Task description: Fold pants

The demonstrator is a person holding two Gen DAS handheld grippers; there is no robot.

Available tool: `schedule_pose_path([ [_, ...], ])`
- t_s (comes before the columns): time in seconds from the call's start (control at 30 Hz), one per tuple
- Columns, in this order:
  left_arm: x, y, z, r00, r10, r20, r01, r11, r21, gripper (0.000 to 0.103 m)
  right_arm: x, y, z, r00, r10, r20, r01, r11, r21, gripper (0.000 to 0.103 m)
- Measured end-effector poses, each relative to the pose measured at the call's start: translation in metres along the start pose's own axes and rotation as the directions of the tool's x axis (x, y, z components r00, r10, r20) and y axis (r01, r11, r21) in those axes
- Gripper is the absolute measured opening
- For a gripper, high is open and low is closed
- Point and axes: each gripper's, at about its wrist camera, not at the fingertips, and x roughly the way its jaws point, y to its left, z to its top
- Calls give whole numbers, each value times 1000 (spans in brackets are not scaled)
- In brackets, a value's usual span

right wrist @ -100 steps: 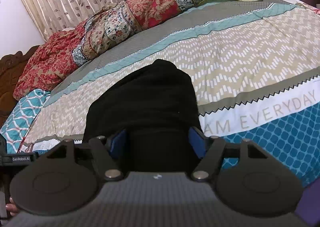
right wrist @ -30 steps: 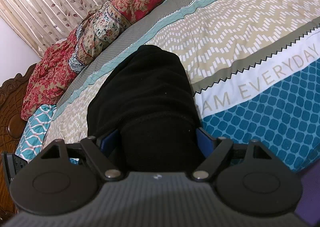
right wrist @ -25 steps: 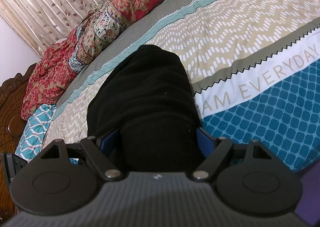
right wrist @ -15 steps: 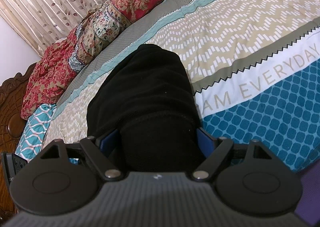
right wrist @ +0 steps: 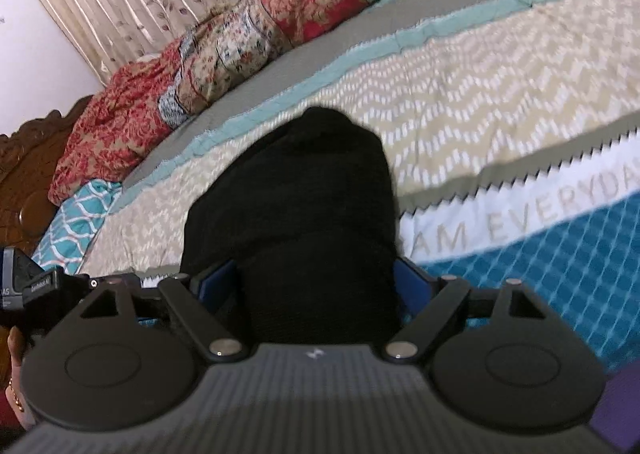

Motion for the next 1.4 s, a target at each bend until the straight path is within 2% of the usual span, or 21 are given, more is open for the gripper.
schedule_pose_path([
  [0.1, 21, -7, 8, 999, 1, -52, -1, 1000, 10, 103, 0, -6, 10, 999, 28, 24, -28, 1000, 4, 89],
  [0.2, 49, -5, 6, 992, 22, -128, -22, 1000, 2, 103, 10, -9, 15, 999, 38, 9, -38, 999, -12, 90],
  [0.3, 56, -9, 0, 994, 44, -103, -41, 999, 29, 103, 30, -20, 14, 996, 79, -51, -78, 997, 5, 93],
  [0.33, 57, -11, -2, 994, 48, -98, -45, 999, 30, 103, 38, -27, 12, 992, 111, -69, -108, 993, 44, 96],
  [0.4, 58, -15, -5, 996, 43, -84, -39, 998, 48, 101, 55, -41, 6, 967, 222, -125, -195, 961, 197, 95],
  [0.43, 56, -20, -6, 996, 38, -78, -33, 997, 63, 80, 58, -42, 3, 954, 269, -136, -232, 943, 239, 89],
  [0.47, 54, -25, -7, 996, 49, -72, -43, 996, 83, 65, 57, -37, 2, 949, 286, -132, -248, 937, 245, 78],
  [0.5, 52, -31, -7, 995, 79, -59, -72, 992, 107, 58, 55, -30, 2, 950, 283, -134, -250, 942, 224, 70],
  [0.53, 49, -36, -5, 996, 77, -52, -70, 990, 126, 43, 50, -21, 3, 951, 277, -135, -247, 947, 206, 67],
  [0.57, 45, -39, -3, 997, 55, -48, -49, 992, 121, 38, 45, -14, 6, 952, 276, -133, -248, 949, 196, 62],
  [0.63, 32, -45, 6, 999, -4, -35, 8, 996, 94, 35, 33, 1, 16, 946, 304, -113, -282, 943, 175, 58],
  [0.7, 20, -54, 21, 999, -40, 15, 38, 994, 107, 35, 25, 19, 31, 937, 340, -74, -329, 935, 134, 58],
  [0.77, 4, -65, 43, 995, -38, 94, 23, 987, 162, 35, 27, 37, 52, 931, 363, -33, -359, 929, 88, 58],
  [0.87, -10, -71, 91, 983, -38, 180, 2, 980, 197, 35, 50, 58, 94, 915, 402, 22, -402, 915, 20, 58],
  [0.97, -13, -79, 147, 963, 1, 271, -69, 968, 241, 36, 87, 78, 140, 898, 433, 75, -429, 901, -57, 58],
  [1.07, 5, -80, 211, 939, 66, 337, -160, 952, 262, 36, 133, 97, 181, 892, 437, 114, -423, 897, -128, 58],
  [1.13, 26, -73, 248, 928, 98, 359, -196, 949, 248, 36, 161, 95, 200, 895, 427, 131, -409, 901, -147, 58],
  [1.23, 67, -52, 293, 920, 132, 369, -222, 951, 215, 36, 210, 83, 220, 904, 401, 146, -385, 914, -130, 58],
  [1.33, 112, -23, 318, 927, 170, 334, -238, 956, 172, 36, 259, 63, 226, 930, 345, 126, -336, 938, -87, 58],
  [1.4, 145, 2, 325, 937, 208, 279, -251, 959, 128, 36, 285, 53, 223, 951, 294, 93, -289, 955, -60, 58],
])
